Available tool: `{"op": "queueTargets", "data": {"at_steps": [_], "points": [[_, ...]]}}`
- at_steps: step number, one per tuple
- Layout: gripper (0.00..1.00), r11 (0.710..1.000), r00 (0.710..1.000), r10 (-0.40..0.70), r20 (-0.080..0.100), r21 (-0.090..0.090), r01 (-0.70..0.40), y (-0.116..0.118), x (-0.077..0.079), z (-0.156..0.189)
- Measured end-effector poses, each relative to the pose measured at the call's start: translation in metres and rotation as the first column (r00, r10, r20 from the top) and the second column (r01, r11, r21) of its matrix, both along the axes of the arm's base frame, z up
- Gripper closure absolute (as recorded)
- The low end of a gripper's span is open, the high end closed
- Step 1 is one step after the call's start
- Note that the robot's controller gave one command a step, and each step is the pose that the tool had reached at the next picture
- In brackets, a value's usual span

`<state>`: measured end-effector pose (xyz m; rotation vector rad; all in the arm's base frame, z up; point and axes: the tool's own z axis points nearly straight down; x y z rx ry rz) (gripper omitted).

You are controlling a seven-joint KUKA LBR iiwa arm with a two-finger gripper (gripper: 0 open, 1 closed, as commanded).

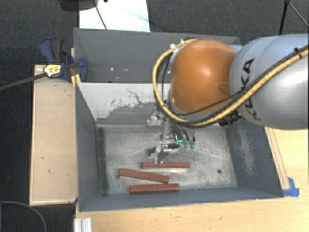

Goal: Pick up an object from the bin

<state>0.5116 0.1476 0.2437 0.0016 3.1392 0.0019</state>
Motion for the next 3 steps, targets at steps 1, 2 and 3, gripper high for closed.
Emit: {"op": "queueTargets", "data": {"at_steps": [1,2,3], "points": [[0.0,1.0,1.0,0.03,0.007,0.001,-0.03,-0.017,-0.004,-0.046],[0.0,0.99,0.99,0.142,0.004,-0.001,-0.142,-0.03,0.001,-0.114],[1.0,0.921,0.92,0.391,0.013,-0.003,-0.391,-0.039,0.006,-0.168]]}}
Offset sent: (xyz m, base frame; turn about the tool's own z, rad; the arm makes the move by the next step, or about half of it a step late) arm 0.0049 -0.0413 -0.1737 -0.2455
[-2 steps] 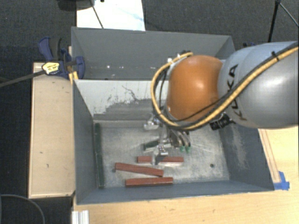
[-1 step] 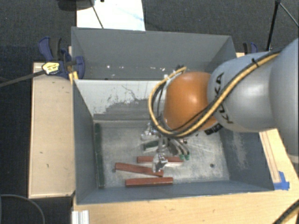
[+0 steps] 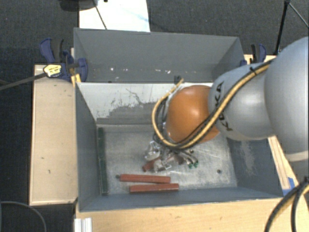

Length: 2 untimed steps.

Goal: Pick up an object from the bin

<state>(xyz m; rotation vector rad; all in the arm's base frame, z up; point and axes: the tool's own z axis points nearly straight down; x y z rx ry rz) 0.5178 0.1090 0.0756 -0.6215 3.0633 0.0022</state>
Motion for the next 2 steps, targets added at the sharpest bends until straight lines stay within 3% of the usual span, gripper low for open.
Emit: {"op": "queueTargets", "data": {"at_steps": [2], "points": [[1.0,1.0,1.0,-0.004,-0.001,0.0,0.004,-0.0001,-0.0005,0.0007]]}}
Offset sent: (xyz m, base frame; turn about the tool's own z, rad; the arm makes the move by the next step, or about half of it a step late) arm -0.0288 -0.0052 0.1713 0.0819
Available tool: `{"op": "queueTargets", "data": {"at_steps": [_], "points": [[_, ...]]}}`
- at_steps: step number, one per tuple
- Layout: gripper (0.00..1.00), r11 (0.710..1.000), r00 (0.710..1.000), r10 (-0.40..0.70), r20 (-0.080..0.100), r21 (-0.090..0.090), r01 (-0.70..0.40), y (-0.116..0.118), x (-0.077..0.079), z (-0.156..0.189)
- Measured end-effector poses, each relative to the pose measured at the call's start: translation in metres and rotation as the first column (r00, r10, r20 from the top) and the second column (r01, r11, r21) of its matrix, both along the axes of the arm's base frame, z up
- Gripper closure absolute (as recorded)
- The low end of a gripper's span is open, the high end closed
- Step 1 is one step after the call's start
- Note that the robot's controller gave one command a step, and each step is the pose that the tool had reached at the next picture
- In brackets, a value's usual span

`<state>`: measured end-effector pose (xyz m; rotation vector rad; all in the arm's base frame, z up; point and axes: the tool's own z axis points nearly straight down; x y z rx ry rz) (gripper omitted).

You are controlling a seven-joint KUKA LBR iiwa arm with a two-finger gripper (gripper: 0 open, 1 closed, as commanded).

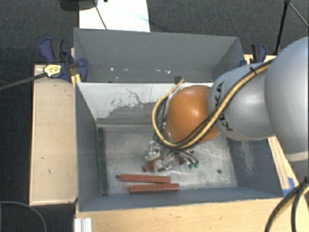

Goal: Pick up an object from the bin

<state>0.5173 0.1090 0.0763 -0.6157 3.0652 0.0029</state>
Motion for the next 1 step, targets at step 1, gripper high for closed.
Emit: {"op": "queueTargets", "data": {"at_steps": [1], "points": [[1.0,0.993,0.993,0.115,-0.007,-0.004,-0.115,0.0125,-0.011,0.0336]]}}
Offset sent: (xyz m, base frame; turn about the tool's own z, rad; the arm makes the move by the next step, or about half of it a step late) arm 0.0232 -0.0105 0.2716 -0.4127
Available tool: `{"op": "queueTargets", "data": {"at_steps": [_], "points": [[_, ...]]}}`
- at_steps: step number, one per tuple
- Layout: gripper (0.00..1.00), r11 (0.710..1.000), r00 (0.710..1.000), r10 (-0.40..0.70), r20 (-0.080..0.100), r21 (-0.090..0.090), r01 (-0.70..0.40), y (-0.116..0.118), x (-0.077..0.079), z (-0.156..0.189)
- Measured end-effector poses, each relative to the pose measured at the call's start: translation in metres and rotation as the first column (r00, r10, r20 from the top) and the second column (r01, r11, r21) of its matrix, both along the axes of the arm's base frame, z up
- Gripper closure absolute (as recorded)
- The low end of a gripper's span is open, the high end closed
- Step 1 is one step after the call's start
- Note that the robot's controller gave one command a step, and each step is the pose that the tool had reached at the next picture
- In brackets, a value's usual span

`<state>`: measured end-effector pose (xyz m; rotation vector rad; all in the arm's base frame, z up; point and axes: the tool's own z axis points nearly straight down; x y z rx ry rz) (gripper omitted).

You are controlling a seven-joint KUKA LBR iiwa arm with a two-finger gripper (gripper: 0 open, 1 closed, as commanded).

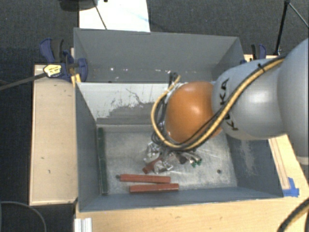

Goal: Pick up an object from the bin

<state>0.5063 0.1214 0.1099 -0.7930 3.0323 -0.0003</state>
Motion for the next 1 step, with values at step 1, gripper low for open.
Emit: {"op": "queueTargets", "data": {"at_steps": [1], "points": [[1.0,0.96,0.96,0.28,-0.006,0.0,-0.28,-0.0173,0.0269,0.1909]]}}
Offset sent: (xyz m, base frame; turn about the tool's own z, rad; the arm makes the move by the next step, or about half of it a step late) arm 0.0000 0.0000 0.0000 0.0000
